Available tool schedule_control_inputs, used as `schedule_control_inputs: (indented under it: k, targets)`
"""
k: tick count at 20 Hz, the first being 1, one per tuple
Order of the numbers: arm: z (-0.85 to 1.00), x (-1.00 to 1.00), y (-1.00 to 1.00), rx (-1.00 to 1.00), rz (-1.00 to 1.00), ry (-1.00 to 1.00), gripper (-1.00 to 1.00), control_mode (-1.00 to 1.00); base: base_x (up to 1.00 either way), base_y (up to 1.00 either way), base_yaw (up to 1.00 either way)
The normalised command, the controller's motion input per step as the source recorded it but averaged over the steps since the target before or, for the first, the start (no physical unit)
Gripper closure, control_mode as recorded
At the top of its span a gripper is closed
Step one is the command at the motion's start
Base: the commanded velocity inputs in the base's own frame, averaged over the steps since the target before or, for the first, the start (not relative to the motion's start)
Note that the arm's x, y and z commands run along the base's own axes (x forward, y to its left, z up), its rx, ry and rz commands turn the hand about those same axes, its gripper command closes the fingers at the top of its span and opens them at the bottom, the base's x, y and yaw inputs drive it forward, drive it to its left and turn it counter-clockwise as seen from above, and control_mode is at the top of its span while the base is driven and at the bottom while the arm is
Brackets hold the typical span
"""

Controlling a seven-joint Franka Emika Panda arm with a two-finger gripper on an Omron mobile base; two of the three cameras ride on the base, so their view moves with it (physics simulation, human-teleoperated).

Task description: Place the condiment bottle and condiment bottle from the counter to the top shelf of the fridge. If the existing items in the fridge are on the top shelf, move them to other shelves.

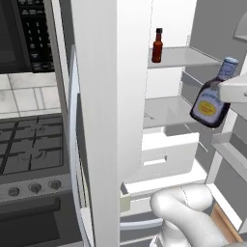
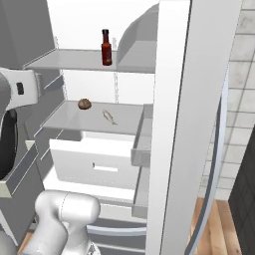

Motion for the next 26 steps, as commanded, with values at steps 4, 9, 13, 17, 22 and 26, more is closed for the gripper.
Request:
schedule_control_inputs:
  k: [4,9,13,17,22,26]
  targets:
    - [0.1,0.46,0.01,0.08,-0.11,-0.04,1.0,-1.0,0.0,0.0,0.0]
    - [0.24,0.68,0.13,0.0,-0.1,-0.13,1.0,-1.0,0.0,0.0,0.0]
    - [0.32,0.62,0.04,0.0,-0.05,-0.11,1.0,-1.0,0.0,0.0,0.0]
    - [0.24,0.65,0.1,-0.01,-0.01,-0.04,1.0,-1.0,0.0,0.0,0.0]
    - [0.09,0.62,0.01,0.0,0.0,0.0,1.0,-1.0,0.0,0.0,0.0]
    - [0.03,0.6,0.02,0.0,0.0,0.0,1.0,-1.0,0.0,0.0,0.0]
